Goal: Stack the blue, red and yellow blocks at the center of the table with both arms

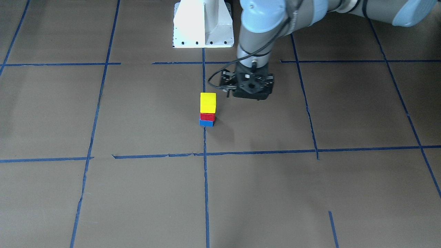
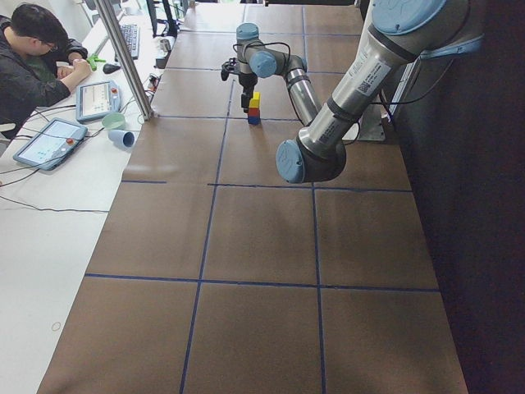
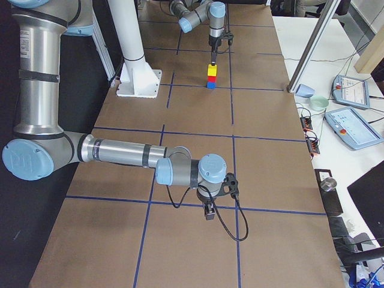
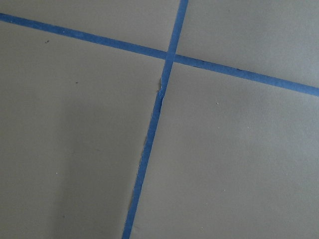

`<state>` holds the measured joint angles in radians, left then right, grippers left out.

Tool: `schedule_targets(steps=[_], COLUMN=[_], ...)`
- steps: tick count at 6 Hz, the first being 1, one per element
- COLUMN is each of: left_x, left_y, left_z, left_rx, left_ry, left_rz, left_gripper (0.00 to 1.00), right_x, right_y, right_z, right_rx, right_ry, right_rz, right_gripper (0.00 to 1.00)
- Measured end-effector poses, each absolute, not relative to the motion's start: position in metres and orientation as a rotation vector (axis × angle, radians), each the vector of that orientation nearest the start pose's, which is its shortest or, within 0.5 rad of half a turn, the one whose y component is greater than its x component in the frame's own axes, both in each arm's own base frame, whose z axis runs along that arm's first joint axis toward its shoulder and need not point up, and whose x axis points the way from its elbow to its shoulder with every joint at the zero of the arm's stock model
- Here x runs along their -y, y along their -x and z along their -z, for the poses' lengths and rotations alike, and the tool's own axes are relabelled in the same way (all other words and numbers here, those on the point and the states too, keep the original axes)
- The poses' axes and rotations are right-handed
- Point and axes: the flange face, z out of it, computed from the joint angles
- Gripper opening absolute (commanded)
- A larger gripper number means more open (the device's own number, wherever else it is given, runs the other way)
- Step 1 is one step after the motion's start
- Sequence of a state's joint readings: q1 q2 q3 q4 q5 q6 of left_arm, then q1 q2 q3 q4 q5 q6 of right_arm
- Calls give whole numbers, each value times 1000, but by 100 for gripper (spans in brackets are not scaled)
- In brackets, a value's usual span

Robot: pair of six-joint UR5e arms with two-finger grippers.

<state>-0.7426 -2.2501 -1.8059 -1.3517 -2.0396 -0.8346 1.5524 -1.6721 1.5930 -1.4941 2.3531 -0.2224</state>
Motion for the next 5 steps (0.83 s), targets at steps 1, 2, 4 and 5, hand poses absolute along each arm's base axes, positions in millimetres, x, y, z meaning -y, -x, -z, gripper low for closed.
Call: schedule_targets(steps=[1, 2, 4, 5], left_x=[523, 552, 559, 537], left_y=[-342, -243, -67, -13], left_z=[-248, -331, -481, -542], left_rx=[-784, -758, -739, -746], left_ry=[-144, -154, -141, -97], left_rz=[-247, -330, -386, -348], left_gripper=[100, 100, 100, 100], right_x=[449, 449, 449, 449], right_y=[-55, -55, -55, -55], right_z=[-686, -685, -684, -684], right_rx=[780, 780, 780, 780], right_ry=[-80, -82, -83, -83], right_rz=[228, 229, 229, 229], right_gripper=[100, 100, 100, 100])
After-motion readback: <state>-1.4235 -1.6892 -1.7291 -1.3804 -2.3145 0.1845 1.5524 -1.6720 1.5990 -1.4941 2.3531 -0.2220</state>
